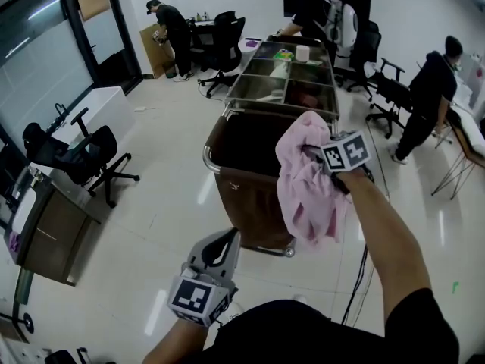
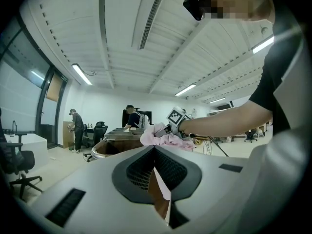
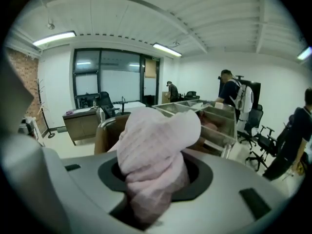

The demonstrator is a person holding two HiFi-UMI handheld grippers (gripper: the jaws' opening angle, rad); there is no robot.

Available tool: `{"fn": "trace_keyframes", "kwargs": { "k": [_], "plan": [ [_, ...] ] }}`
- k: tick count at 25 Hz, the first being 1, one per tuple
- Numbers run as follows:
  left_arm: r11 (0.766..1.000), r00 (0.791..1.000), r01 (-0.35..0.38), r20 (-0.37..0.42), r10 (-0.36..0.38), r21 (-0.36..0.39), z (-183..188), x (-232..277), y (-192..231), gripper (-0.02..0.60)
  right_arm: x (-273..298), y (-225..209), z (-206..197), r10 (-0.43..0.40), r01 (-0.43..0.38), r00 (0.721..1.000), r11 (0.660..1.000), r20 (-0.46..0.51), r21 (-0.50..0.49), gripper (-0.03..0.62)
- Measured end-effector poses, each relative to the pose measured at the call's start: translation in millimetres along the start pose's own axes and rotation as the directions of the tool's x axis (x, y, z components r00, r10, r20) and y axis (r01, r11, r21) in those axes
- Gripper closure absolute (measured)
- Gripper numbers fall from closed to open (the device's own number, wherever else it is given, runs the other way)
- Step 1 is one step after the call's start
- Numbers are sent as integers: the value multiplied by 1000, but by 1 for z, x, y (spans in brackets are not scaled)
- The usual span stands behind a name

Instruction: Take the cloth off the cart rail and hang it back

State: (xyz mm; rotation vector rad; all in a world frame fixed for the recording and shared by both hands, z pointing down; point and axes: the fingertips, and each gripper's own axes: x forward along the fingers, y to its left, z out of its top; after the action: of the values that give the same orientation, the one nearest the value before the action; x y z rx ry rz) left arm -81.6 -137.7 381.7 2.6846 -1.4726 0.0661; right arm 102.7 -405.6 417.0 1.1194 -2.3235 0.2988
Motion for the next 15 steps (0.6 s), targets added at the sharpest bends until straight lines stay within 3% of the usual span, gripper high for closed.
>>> {"fn": "trace_keyframes", "kwargs": {
  "k": [5,9,12,15],
  "plan": [
    [1000,1000,-22,-14,22,-18,-7,-3,12,581,43,-13,-19,34,-28,991,998,-133,48,374],
    [999,999,-28,-19,27,-24,-10,-2,16,581,58,-10,-30,96,-85,972,995,-214,61,299],
    [999,999,-28,-22,28,-25,-11,-1,17,581,60,-9,-26,119,-111,971,992,-208,52,217],
    [999,999,-29,-24,28,-28,-13,-1,17,581,52,-15,-22,125,-116,976,992,-176,59,215]
  ]
}}
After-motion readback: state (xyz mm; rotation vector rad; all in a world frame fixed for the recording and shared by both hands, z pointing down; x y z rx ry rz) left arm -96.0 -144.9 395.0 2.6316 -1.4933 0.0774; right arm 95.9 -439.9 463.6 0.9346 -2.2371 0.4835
